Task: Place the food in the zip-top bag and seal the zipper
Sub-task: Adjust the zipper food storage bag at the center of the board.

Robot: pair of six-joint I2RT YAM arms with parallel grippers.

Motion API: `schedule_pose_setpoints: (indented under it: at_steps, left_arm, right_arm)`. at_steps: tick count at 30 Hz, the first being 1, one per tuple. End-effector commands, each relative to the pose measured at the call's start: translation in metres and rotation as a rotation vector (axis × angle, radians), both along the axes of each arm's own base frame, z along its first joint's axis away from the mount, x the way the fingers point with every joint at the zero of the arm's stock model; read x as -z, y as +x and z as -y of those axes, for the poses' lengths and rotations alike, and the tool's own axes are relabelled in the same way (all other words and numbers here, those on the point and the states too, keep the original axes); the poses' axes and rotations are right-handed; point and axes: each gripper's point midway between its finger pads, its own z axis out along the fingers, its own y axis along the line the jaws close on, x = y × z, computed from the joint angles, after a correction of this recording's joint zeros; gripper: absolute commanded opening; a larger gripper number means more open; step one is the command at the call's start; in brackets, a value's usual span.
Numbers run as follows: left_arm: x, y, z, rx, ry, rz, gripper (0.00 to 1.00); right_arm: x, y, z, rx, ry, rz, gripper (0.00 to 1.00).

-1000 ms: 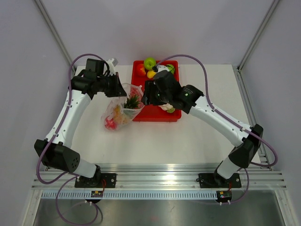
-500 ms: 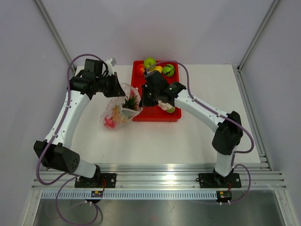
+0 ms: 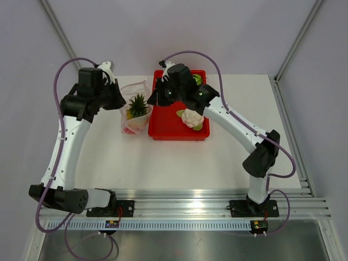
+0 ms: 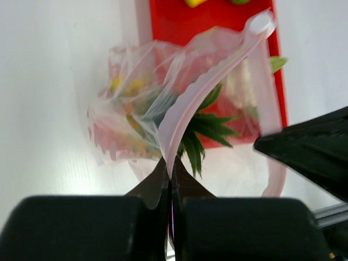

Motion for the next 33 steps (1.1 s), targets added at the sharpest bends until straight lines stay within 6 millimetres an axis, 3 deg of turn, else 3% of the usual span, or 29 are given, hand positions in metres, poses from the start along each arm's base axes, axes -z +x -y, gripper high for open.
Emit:
schedule_pose_setpoints:
  at_steps: [1,2,4,5,6,9,12,13,15,18,21,25,29,30,33]
  left_arm:
    - [0.051,0.008,-0.022,-0.095,0.091,-0.058,0.0]
    - [0.062,0.01,-0.022,-0.096,0.09,-0.071,0.02]
    - [0.084,0.007,-0.016,-0.059,0.073,-0.131,0.34]
    - [0.087,0.005,-0.014,-0.048,0.069,-0.147,0.43]
    - [0.085,0.005,-0.013,-0.045,0.066,-0.143,0.54]
    - [0.071,0.004,-0.012,-0.036,0.055,-0.104,0.56]
    - [0.056,0.003,-0.015,-0.045,0.058,-0.067,0.44]
    - [0.054,0.002,-0.015,-0.047,0.057,-0.066,0.33]
    - [0.05,0.001,-0.015,-0.049,0.053,-0.064,0.28]
    - [0.045,-0.002,-0.013,-0.048,0.04,-0.061,0.28]
    - [0.037,-0.004,-0.012,-0.044,0.027,-0.043,0.35]
    - [0.032,-0.006,-0.011,-0.036,0.023,-0.03,0.37]
    - [0.038,-0.004,-0.009,-0.024,0.022,-0.05,0.12]
    - [0.039,-0.004,-0.008,-0.023,0.018,-0.054,0.01]
    - [0.034,-0.003,-0.007,-0.026,0.011,-0.047,0.0]
  right_arm:
    - [0.022,0.01,-0.011,-0.009,-0.013,0.029,0.0]
    - [0.044,0.016,-0.014,-0.006,-0.049,0.008,0.0]
    - [0.06,0.017,-0.016,-0.018,-0.094,-0.029,0.0]
    - [0.071,0.018,-0.02,-0.029,-0.109,-0.048,0.0]
    - [0.066,0.017,-0.023,-0.043,-0.092,-0.046,0.0]
    - [0.052,0.017,-0.025,-0.045,-0.063,-0.018,0.0]
    - [0.042,0.018,-0.023,-0.042,-0.062,0.001,0.0]
    - [0.041,0.018,-0.022,-0.04,-0.062,0.004,0.0]
    - [0.038,0.017,-0.021,-0.041,-0.059,0.005,0.0]
    - [0.039,0.017,-0.021,-0.035,-0.057,-0.002,0.0]
    - [0.041,0.017,-0.021,-0.031,-0.056,-0.012,0.0]
    - [0.037,0.015,-0.02,-0.027,-0.047,-0.013,0.0]
    - [0.031,0.013,-0.018,-0.023,-0.031,-0.01,0.0]
    - [0.032,0.013,-0.017,-0.021,-0.033,-0.013,0.0]
    - [0.033,0.011,-0.014,-0.012,-0.044,-0.015,0.0]
